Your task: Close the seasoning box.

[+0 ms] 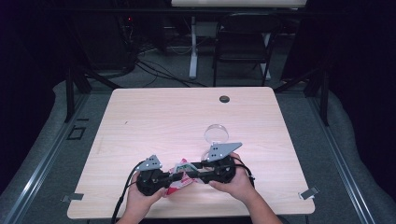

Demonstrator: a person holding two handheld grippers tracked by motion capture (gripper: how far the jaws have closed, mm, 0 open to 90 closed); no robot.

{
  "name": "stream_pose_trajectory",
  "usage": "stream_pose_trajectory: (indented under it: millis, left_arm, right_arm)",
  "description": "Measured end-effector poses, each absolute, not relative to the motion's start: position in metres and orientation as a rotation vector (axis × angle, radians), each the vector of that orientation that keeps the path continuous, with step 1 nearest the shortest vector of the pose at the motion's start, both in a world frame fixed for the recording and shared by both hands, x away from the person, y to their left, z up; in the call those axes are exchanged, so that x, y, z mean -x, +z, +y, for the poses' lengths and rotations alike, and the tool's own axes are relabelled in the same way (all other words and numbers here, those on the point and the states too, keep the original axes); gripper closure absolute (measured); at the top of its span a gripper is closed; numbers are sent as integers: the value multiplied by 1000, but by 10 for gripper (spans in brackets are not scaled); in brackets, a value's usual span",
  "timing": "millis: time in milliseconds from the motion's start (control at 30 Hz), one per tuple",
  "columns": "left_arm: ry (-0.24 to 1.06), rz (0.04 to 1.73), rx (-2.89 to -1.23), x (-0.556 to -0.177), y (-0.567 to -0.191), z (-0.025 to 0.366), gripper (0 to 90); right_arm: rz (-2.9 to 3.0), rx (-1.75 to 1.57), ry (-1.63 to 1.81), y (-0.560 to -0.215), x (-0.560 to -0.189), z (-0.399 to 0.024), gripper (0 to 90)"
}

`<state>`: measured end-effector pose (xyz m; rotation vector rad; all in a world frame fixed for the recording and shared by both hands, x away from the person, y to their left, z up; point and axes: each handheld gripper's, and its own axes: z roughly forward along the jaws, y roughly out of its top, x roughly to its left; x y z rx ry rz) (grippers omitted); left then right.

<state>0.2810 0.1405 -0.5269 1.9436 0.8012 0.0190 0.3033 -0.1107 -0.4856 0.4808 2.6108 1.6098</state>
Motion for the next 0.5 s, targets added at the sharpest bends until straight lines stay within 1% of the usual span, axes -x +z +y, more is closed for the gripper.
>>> stream_pose_trajectory:
  millis: [67,133,167,233,333,400,500]
  left_arm:
    - [18,795,-1950,-280,-527,139,900]
    - [19,791,-1950,-280,-528,138,900]
    - [21,789,-1950,-280,-528,138,899]
    - [35,791,-1951,-280,-528,139,894]
    - [53,785,-1961,-279,-527,140,859]
    - [82,784,-1968,-278,-527,140,803]
    - [98,799,-1982,-278,-527,139,671]
  right_arm:
    - [2611,-480,1586,-486,-303,-108,684]
    - [2617,-480,1567,-488,-304,-104,713]
    - [2619,-477,1561,-489,-304,-103,744]
    - [2621,-487,1550,-490,-303,-101,835]
    - [2611,-515,1555,-490,-304,-100,874]
    - [2606,-532,1567,-490,-304,-100,881]
    - [2607,-548,1563,-490,-304,-101,889]
